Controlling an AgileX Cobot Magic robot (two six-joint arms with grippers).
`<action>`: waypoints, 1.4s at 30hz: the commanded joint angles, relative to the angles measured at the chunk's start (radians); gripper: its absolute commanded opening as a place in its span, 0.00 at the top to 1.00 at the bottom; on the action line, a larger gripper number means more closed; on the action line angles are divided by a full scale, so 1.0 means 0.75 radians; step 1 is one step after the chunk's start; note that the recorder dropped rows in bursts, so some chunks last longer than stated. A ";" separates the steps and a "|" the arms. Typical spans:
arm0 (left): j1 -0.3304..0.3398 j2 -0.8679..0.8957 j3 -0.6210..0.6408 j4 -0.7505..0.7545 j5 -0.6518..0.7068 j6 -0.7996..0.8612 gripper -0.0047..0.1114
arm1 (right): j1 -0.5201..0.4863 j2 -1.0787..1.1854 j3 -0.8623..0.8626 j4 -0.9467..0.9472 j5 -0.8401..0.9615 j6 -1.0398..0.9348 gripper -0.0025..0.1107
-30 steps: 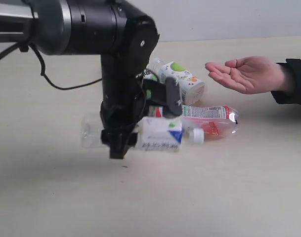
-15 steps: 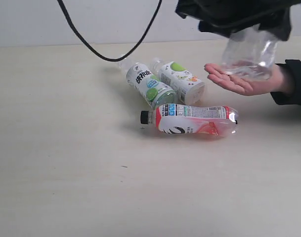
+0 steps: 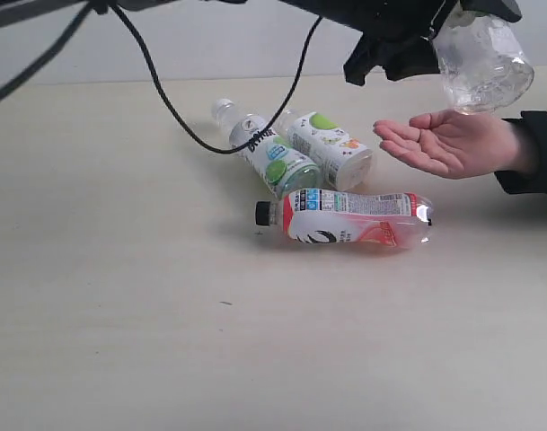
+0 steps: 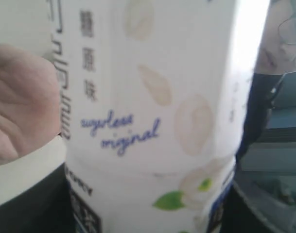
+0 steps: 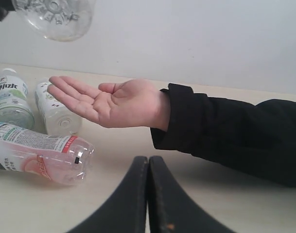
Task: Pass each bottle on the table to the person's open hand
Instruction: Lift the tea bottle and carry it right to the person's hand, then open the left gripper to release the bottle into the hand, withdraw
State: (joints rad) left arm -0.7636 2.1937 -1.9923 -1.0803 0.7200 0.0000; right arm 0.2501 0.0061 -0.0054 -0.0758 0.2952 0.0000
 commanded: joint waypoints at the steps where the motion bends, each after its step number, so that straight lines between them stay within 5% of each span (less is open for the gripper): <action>1: 0.047 0.177 -0.135 -0.334 0.162 0.125 0.96 | -0.004 -0.008 0.007 -0.002 -0.014 0.000 0.98; 10: 0.059 0.376 -0.248 -0.315 0.163 -0.016 0.96 | -0.004 -0.008 0.007 -0.002 -0.014 0.000 0.98; 12: 0.046 0.333 -0.248 -0.085 0.097 -0.118 0.96 | -0.004 -0.008 0.007 -0.002 -0.014 0.000 0.98; 16: -0.018 0.249 -0.248 0.588 0.112 -0.683 0.96 | -0.004 -0.008 0.007 -0.002 -0.014 0.000 0.98; 39: -0.045 0.298 -0.248 0.390 0.194 -0.485 0.96 | -0.004 -0.008 0.007 -0.002 -0.014 0.000 0.98; 42: -0.045 0.303 -0.248 0.390 0.190 -0.483 0.87 | -0.004 -0.008 0.007 -0.002 -0.014 0.000 0.98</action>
State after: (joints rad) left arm -0.7993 2.4208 -2.1709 -0.7770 0.8615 -0.3792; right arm 0.2501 0.0061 -0.0054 -0.0758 0.2952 0.0000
